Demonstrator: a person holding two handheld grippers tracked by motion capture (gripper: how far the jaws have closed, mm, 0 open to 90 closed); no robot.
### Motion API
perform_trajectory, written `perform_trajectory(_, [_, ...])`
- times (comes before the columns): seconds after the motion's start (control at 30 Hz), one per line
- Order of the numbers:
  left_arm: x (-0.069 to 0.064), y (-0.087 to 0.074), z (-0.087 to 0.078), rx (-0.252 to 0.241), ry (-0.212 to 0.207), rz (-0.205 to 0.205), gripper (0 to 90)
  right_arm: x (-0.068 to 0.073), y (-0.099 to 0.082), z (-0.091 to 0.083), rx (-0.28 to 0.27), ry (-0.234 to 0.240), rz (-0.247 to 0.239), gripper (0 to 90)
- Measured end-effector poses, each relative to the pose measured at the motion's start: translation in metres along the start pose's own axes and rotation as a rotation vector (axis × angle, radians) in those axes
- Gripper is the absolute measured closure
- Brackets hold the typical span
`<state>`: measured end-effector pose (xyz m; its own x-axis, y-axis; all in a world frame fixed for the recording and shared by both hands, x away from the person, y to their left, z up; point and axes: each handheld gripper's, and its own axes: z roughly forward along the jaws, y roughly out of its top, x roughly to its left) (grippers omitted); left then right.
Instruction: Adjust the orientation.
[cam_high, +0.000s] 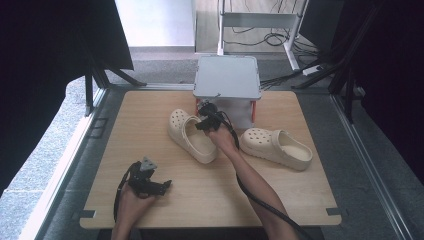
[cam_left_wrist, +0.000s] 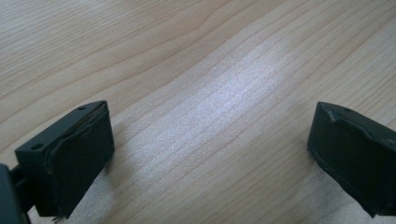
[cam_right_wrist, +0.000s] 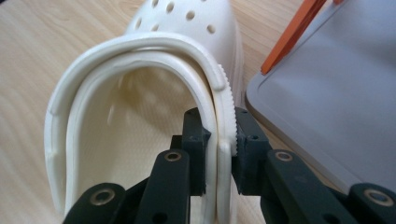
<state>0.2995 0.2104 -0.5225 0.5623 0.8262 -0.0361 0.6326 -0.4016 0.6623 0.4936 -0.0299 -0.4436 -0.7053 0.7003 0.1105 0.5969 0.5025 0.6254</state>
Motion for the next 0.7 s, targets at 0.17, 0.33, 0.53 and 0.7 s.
perform_trajectory(0.17, [0.000,0.000,0.000,-0.001,-0.004,-0.001,0.4,0.005,-0.002,-0.019,0.000,0.037,-0.013,77.6])
perform_trajectory(0.33, [0.002,-0.002,-0.002,-0.004,-0.005,-0.003,1.3,0.012,-0.007,-0.041,-0.015,0.086,-0.011,77.5])
perform_trajectory(0.53, [0.012,-0.007,-0.008,0.000,0.017,-0.050,0.5,0.023,-0.022,-0.065,-0.025,0.135,-0.011,77.5])
perform_trajectory(0.7, [0.024,-0.014,-0.015,0.005,0.064,-0.080,0.0,0.037,-0.041,-0.080,-0.030,0.161,-0.020,77.5])
